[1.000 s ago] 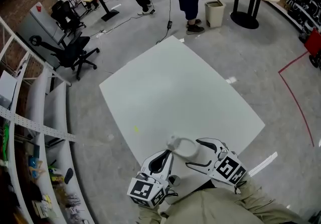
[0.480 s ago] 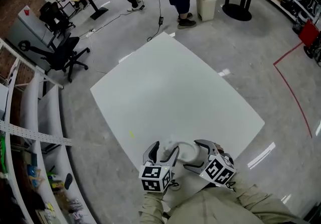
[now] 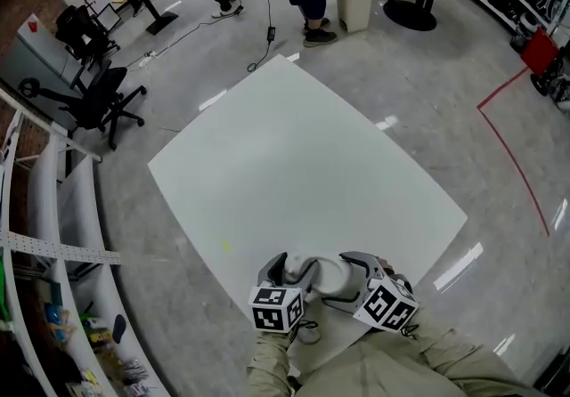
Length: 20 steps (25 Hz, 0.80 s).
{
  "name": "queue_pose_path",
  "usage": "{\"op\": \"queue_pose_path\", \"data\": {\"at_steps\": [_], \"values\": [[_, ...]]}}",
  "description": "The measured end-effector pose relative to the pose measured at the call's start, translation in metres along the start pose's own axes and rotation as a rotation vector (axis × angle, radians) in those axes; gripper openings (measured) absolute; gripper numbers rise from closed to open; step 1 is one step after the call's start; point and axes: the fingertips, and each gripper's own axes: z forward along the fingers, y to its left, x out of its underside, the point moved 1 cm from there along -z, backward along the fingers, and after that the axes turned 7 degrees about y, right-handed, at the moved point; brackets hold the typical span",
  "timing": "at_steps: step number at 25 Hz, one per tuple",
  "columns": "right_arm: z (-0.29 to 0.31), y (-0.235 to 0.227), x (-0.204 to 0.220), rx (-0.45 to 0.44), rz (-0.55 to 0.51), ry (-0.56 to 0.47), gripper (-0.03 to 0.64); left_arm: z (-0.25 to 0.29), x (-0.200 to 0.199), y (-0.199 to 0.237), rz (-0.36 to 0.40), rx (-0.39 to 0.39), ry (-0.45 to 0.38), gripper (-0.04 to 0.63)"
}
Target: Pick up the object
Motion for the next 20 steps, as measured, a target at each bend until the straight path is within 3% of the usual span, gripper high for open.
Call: {"op": "queue_pose_path", "data": {"at_steps": [5,8,11,20], "values": [[0.001,0.000,0.002,0.002,-0.002,-0.007,0.428,0.002,0.001,0.001,0.007,0.018,0.002,0.318],[0.000,0.000,0.002,0.004,-0.014,0.005,0.427,0.001,0.003,0.004,0.024,-0.010,0.008,0.259],[0.000,0.002,0.001,0.000,-0.035,0.017,0.426,-0.002,0.004,0.005,0.026,-0.032,0.001,0.259],[-0.027,0.013,-0.040,0.071,-0.154,-0.085,0.426,-0.052,-0.033,-0.001,0.096,-0.088,-0.154,0.258]]}}
